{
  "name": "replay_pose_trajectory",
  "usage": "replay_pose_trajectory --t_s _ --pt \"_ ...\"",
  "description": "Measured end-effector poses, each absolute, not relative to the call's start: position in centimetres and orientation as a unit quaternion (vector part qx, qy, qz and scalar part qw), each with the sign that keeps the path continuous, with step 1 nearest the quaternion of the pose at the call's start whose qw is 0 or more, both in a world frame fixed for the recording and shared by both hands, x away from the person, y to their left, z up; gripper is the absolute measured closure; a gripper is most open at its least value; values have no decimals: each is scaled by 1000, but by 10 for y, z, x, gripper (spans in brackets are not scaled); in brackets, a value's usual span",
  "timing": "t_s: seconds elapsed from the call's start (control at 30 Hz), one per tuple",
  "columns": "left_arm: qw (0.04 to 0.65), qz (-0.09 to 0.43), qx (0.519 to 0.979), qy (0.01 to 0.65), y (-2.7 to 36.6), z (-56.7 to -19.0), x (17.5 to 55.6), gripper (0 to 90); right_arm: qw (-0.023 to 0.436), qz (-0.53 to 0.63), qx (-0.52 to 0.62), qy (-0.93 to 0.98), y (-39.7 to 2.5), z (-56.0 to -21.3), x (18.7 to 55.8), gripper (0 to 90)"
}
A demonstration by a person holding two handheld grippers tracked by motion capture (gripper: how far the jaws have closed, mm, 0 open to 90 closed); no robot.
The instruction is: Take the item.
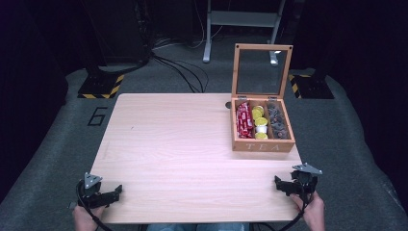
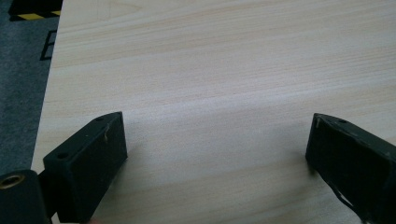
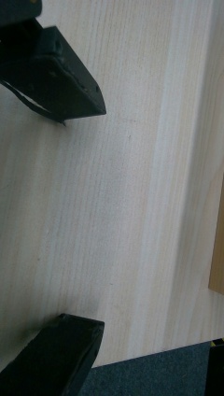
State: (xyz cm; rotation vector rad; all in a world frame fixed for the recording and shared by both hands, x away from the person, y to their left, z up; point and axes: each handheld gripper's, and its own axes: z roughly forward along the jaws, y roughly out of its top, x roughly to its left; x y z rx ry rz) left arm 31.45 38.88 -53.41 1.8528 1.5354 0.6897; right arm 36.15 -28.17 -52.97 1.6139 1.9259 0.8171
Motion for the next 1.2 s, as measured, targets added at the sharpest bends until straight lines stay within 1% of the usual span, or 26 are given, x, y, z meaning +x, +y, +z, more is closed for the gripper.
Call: replay_pose_trajectory --t_s 0.67,0.73,0.83,1.2 --pt "300 263 692 602 387 -532 321 49 237 309 561 730 -289 -530 365 0" --pt "300 255 693 604 386 -531 322 39 236 308 562 730 -289 -530 365 0" --pt "307 258 691 602 383 -528 322 33 236 309 561 731 -289 -530 365 0" --pt "329 251 713 566 353 -507 333 45 236 310 559 732 -290 -530 365 0"
